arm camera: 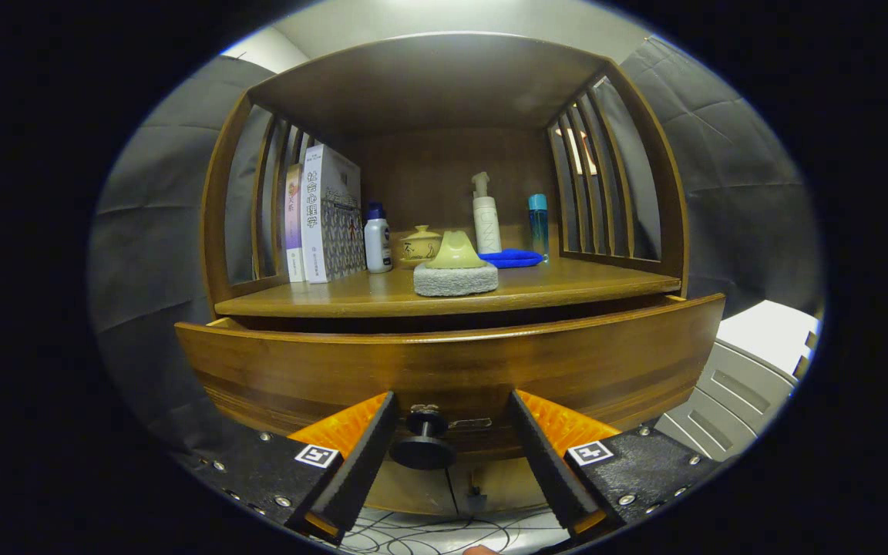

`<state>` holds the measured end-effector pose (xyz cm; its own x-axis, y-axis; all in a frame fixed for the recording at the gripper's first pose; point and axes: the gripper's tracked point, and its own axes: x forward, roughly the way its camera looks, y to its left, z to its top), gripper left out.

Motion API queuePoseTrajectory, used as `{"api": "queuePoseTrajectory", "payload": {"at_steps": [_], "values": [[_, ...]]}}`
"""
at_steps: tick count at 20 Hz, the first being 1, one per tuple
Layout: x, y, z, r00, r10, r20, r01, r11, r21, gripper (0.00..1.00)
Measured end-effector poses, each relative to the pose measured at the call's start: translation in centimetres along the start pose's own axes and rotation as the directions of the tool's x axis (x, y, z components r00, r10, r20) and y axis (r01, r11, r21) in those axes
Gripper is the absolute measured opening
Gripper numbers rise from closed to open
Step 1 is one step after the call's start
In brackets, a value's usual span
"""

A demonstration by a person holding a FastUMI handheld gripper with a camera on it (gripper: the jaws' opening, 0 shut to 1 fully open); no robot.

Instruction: Pull open the drawer, take out the items inside it, and place them on the countertop above the cabinet.

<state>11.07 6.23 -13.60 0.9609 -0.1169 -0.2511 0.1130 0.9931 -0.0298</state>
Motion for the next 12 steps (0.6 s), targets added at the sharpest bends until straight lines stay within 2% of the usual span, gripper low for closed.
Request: {"api": "queuePoseTrajectory", "payload": {"at_steps": [12], "values": [[2.3,0.2,0.4,1.0,-0.012,0.022,0.012,1.0,-0.012,0.92]]}}
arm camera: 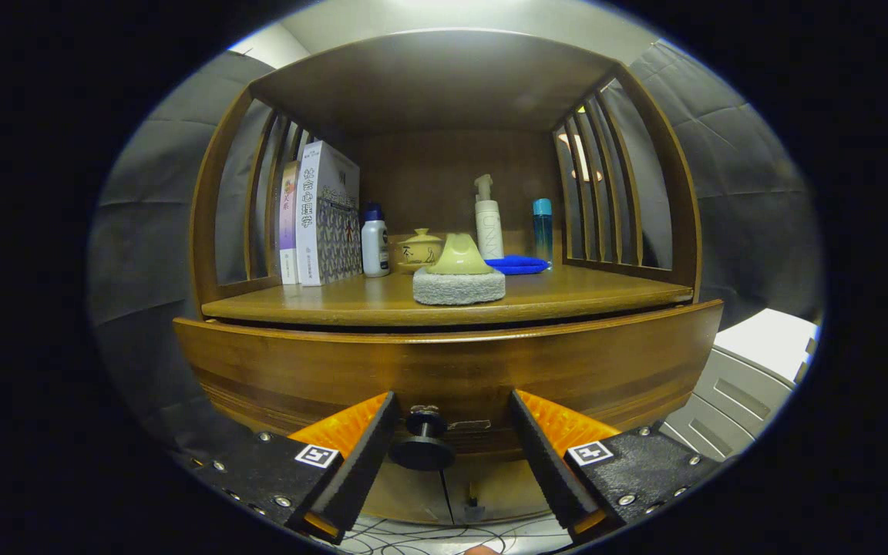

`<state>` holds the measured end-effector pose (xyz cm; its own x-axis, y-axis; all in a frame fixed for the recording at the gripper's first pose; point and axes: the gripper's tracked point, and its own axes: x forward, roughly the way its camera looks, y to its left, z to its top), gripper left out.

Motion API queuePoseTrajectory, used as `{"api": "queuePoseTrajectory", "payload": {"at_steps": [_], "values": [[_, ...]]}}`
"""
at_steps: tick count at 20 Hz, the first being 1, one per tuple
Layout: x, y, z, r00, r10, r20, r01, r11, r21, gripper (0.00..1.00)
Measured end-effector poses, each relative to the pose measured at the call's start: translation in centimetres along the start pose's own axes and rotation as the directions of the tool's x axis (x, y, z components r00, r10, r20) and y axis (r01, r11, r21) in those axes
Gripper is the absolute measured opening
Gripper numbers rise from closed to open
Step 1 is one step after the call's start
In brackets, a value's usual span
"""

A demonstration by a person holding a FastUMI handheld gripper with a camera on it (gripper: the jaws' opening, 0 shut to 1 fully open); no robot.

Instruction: Pull open the drawer, take out the items inside it, and place them on the countertop above the cabinet.

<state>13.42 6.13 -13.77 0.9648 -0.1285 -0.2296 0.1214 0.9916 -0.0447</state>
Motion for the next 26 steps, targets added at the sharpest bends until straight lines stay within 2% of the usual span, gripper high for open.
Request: {"api": "queuePoseTrajectory", "payload": {"at_steps": [5,10,14,17,20,26], "values": [[2.3,0.1,0.3,1.0,-0.004,-0.018,0.004,1.0,0.001,0.92],[1.7,1.0,2.7,0.999,0.0,0.043,0.001,1.0,-0.015,0.95],[-2.5,0.7,8.4,0.982,0.056,0.179,-0.058,0.998,0.007,0.96],[-6.0,-0.4,10.8,0.97,0.085,0.228,-0.087,0.996,0.001,0.96],[-8.6,-1.3,11.1,0.969,0.113,0.219,-0.116,0.993,0.004,0.96],[-13.8,-4.9,10.1,0.967,0.129,0.22,-0.123,0.992,-0.041,0.96]]}}
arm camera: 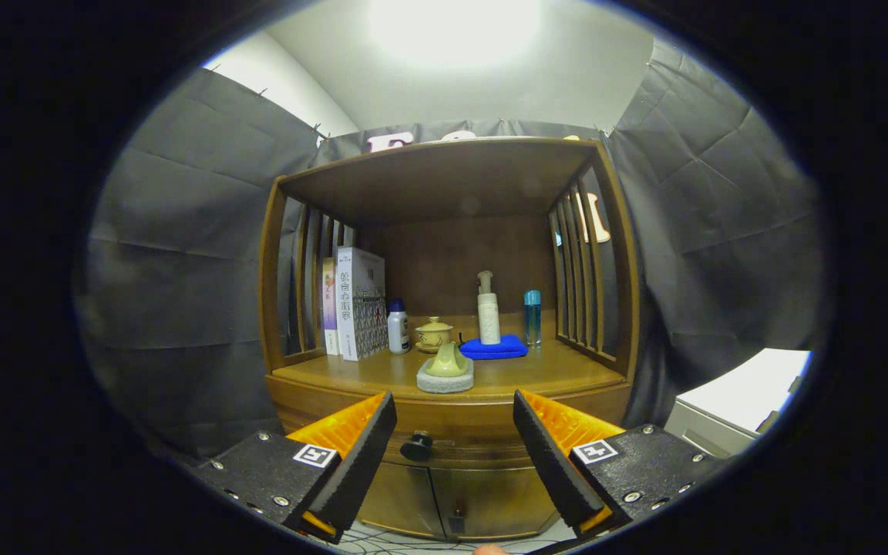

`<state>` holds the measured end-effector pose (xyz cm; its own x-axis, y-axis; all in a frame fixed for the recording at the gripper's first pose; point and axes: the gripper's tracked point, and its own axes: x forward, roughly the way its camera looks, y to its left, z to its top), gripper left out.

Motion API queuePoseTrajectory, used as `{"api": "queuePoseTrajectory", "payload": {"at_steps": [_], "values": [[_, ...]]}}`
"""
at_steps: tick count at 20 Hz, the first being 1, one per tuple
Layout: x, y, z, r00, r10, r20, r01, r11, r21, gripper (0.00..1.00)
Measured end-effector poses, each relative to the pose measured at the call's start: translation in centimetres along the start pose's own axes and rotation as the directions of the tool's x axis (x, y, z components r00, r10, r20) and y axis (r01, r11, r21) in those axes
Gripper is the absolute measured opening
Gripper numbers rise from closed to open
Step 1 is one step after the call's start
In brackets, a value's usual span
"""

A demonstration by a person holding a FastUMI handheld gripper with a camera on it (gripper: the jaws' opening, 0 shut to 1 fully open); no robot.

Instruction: Pull open the drawer, take out the items inside it, and place them on the countertop above the cabinet.

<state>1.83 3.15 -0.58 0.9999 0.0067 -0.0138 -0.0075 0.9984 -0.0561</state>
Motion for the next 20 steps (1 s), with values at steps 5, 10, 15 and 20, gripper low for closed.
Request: {"api": "queuePoseTrajectory", "payload": {"at_steps": [5,10,15,20], "values": [[-2.9,-3.3,0.1,0.999,-0.036,0.035,0.036,0.999,0.024,0.95],[-3.1,-5.4,-0.2,0.997,-0.069,0.031,0.068,0.997,0.032,0.95],[-2.9,-4.9,-1.1,0.998,-0.056,0.003,0.056,0.997,0.046,0.95],[-2.7,-4.2,-1.4,0.999,-0.041,-0.017,0.042,0.998,0.052,0.95]]}}
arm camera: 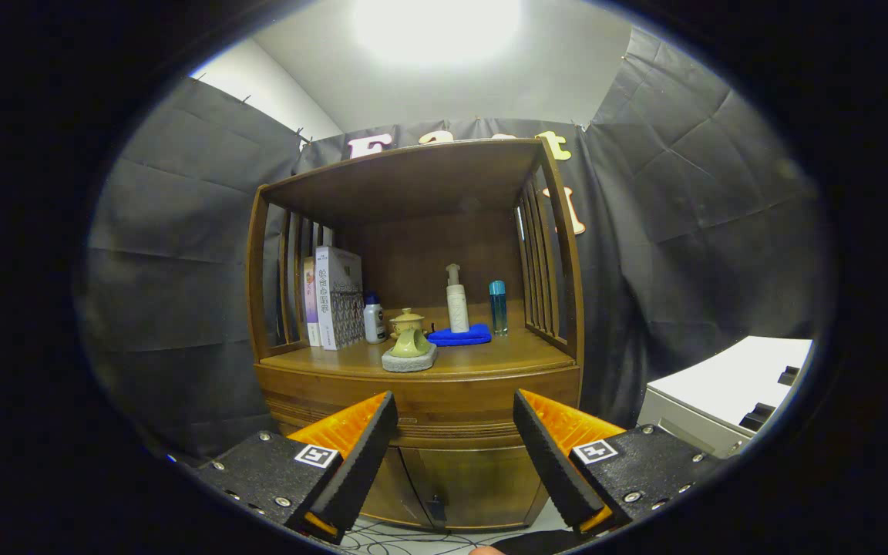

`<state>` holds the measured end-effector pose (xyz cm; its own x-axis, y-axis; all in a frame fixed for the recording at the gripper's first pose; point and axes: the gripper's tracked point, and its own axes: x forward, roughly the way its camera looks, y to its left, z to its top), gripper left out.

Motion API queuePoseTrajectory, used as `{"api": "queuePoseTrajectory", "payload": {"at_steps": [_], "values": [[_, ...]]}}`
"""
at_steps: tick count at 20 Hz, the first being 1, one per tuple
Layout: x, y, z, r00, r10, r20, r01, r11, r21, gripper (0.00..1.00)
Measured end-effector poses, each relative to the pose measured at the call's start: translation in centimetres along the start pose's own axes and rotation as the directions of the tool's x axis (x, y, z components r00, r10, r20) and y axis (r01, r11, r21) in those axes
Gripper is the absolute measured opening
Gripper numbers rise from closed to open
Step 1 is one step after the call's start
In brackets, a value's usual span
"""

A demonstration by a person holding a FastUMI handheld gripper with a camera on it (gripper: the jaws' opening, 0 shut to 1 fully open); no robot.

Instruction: Pull open the drawer, take out the items inside it, and place them on the countertop above the cabinet.

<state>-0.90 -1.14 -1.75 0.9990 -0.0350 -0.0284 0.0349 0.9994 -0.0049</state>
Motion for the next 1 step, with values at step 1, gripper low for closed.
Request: {"api": "queuePoseTrajectory", "payload": {"at_steps": [1], "values": [[0.09,0.0,0.04,1.0,0.001,-0.001,-0.001,1.0,0.0,0.95]]}}
